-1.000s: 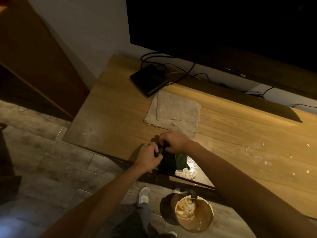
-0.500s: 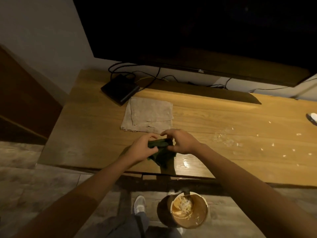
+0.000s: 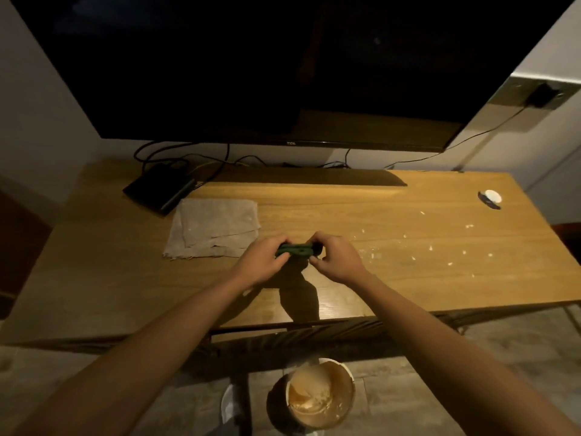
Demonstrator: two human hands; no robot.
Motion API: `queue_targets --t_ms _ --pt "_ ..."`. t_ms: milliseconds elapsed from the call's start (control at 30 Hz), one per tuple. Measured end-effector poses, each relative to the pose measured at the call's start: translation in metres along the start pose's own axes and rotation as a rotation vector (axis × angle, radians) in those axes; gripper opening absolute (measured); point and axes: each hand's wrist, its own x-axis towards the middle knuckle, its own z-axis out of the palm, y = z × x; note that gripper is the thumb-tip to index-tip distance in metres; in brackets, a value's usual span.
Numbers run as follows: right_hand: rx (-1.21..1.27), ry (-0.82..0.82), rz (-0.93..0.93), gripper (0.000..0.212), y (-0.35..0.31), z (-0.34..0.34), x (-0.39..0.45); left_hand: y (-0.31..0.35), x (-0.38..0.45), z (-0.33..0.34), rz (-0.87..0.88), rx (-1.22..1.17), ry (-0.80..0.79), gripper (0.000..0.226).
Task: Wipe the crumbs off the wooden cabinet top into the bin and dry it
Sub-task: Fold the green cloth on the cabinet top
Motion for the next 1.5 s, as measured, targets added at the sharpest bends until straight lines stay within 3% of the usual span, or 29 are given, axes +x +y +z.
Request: queue_targets --t_ms 267,567,733,1033,1100,1167,1300,1400,1500 --pt "0.145 -0.167 0.172 0.029 0.043 0.093 -0.099 -0.035 -0.084 0.1 -0.082 0.0 -0.217 0.025" --pt "0.359 -0.077 0.113 0.036 0.056 0.087 -0.097 -0.023 -0.066 0.091 -0.118 -0.109 -0.037 0.023" --pt "0.38 -0.016 0.227 0.035 0.064 0.087 -0.071 -0.02 -0.017 0.084 -0.132 -0.11 0.068 0.017" --pt "0.258 0.105 0.462 0.039 0.075 0.115 -0.033 -0.043 0.017 0.112 -0.241 0.075 0.113 0.018" --pt "0.129 0.155 0.417 0.035 0.072 0.12 -0.034 -0.036 0.009 0.119 -0.185 0.164 0.146 0.027" --pt "0.025 0.221 0.259 0.037 0.067 0.123 -0.037 -0.026 0.0 0.125 -0.077 0.209 0.121 0.036" --pt "-0.091 0.146 0.002 0.052 0.062 0.132 -0.04 -0.022 -0.015 0.133 -0.061 0.322 -0.1 0.055" --pt "-0.116 0.009 -0.004 0.057 0.072 0.143 -0.048 -0.033 -0.027 0.14 -0.071 0.447 -0.158 0.058" --pt "-0.121 0.005 0.004 0.059 0.081 0.153 -0.055 -0.041 -0.035 0.148 -0.027 0.518 -0.115 0.062"
